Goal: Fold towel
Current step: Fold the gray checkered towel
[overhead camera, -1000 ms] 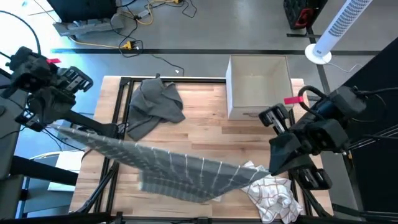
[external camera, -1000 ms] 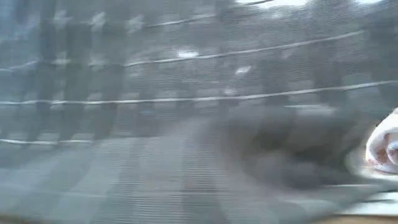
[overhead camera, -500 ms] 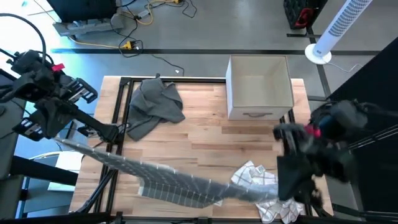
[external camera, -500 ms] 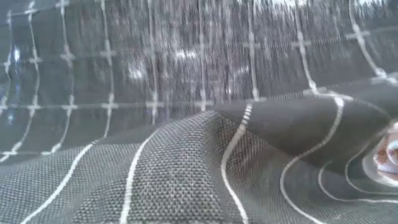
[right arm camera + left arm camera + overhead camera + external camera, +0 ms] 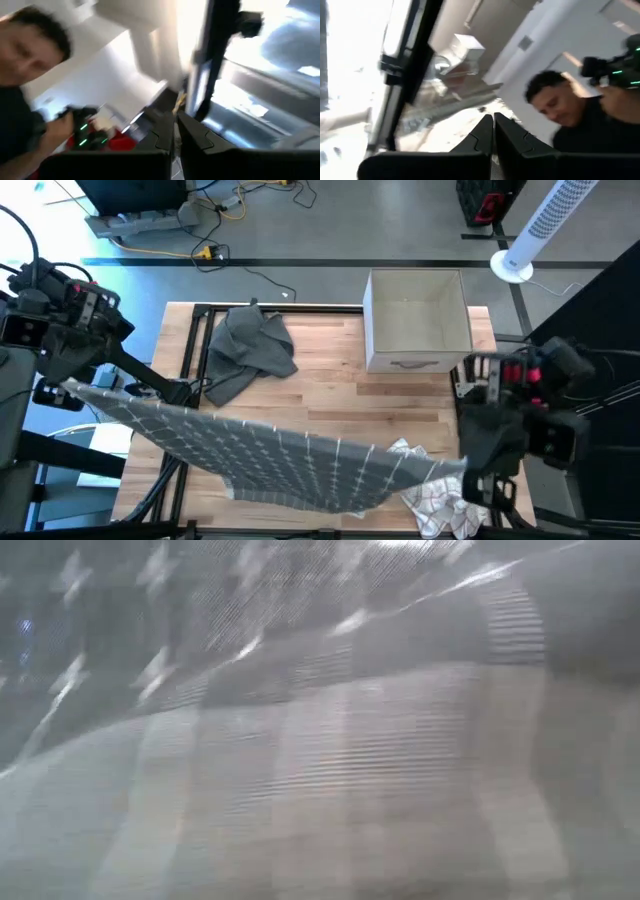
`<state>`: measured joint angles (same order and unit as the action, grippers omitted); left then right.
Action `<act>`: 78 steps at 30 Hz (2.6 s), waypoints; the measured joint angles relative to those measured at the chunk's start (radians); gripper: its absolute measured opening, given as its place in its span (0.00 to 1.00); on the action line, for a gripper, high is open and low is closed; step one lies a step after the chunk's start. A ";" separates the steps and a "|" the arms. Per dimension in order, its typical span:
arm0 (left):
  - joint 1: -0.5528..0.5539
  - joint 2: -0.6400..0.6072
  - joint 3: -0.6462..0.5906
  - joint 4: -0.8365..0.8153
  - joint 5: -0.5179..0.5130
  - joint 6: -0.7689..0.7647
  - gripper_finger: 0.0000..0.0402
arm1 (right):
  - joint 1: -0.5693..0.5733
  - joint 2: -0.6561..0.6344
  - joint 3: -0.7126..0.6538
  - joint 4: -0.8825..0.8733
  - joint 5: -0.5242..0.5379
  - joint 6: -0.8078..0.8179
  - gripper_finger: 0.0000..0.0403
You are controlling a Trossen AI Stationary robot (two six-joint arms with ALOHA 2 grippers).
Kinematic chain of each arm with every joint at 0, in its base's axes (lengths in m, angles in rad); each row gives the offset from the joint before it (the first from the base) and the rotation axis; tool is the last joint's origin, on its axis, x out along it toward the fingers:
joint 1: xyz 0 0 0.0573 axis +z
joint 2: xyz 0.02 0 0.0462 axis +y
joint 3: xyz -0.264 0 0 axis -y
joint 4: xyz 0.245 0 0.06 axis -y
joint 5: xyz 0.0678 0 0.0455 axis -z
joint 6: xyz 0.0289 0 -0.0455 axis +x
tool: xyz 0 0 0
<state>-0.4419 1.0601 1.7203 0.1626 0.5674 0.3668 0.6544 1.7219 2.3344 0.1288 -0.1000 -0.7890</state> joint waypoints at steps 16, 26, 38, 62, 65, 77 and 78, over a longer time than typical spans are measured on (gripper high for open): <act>-0.052 0.049 0.057 0.026 -0.022 -0.151 0.00 | 0.030 -0.011 0.020 -0.104 0.059 0.240 0.00; -0.101 0.059 0.057 0.016 -0.072 -0.162 0.00 | 0.079 -0.008 0.020 -0.117 0.115 0.231 0.00; -0.259 0.105 0.059 -0.040 -0.071 -0.175 0.00 | 0.125 0.054 0.021 -0.124 0.088 0.232 0.00; -0.518 0.311 0.474 -0.519 -0.450 0.253 0.00 | 0.217 0.065 0.023 -0.006 0.440 -0.061 0.00; -0.513 0.286 0.475 -0.600 -0.560 0.278 0.00 | 0.203 0.062 0.024 0.005 0.635 -0.073 0.00; -0.253 0.310 0.469 -0.907 -0.472 0.076 0.00 | -0.082 0.025 0.018 -0.538 0.603 0.565 0.00; -0.226 0.313 0.463 -0.926 -0.444 0.054 0.00 | -0.101 0.025 0.018 -0.566 0.610 0.586 0.00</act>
<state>-0.6678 1.3729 2.1837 -0.7631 0.1231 0.4211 0.5532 1.7473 2.3528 -0.4377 0.5097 -0.2026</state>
